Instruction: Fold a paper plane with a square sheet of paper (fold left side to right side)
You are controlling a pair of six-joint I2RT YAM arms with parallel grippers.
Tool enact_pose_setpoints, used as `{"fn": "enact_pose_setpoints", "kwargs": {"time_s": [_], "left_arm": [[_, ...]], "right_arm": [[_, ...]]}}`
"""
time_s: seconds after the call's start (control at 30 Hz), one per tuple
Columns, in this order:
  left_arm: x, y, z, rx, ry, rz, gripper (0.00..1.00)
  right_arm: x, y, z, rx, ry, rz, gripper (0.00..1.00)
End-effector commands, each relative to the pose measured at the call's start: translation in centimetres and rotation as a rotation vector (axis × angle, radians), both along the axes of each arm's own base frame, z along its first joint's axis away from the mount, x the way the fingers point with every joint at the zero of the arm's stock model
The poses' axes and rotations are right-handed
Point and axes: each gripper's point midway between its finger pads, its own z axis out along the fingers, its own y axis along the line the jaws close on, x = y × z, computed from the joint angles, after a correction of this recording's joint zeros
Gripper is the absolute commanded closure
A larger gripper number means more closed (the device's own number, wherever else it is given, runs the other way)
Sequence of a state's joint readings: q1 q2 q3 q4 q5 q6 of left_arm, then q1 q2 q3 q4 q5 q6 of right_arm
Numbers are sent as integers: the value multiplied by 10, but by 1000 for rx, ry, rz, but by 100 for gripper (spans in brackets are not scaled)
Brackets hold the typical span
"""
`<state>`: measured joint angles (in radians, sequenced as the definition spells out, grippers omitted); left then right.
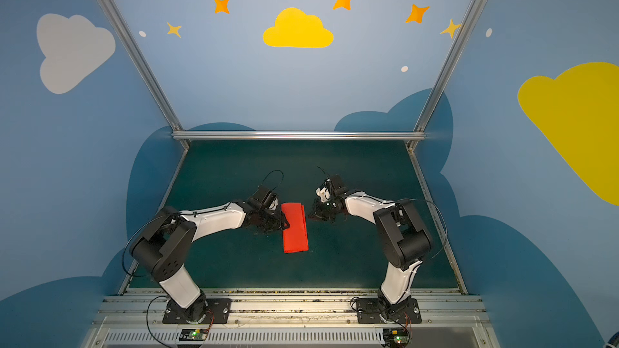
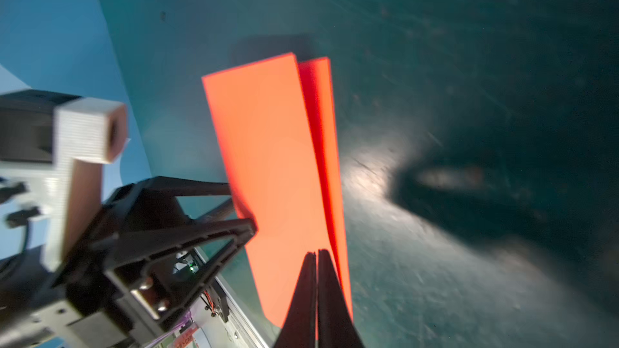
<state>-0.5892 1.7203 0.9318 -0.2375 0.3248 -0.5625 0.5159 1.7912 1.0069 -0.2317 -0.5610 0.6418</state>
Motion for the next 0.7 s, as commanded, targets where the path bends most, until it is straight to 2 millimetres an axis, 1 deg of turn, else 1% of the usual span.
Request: {"fn": "enact_pose_setpoints", "kwargs": {"time_s": [0.0, 0.23, 0.4, 0.67], "left_arm": [[5, 1, -1, 19, 2, 9, 50], [4, -2, -1, 22, 4, -7, 50], [0, -4, -1, 37, 7, -44, 50], [-6, -1, -6, 67, 19, -68, 50]], "right_arm": [[-6, -1, -16, -6, 29, 1, 100], [-11, 1, -30, 2, 64, 8, 100], [-13, 2, -35, 5, 75, 12, 100], [-14, 2, -37, 9, 80, 7, 100]]}}
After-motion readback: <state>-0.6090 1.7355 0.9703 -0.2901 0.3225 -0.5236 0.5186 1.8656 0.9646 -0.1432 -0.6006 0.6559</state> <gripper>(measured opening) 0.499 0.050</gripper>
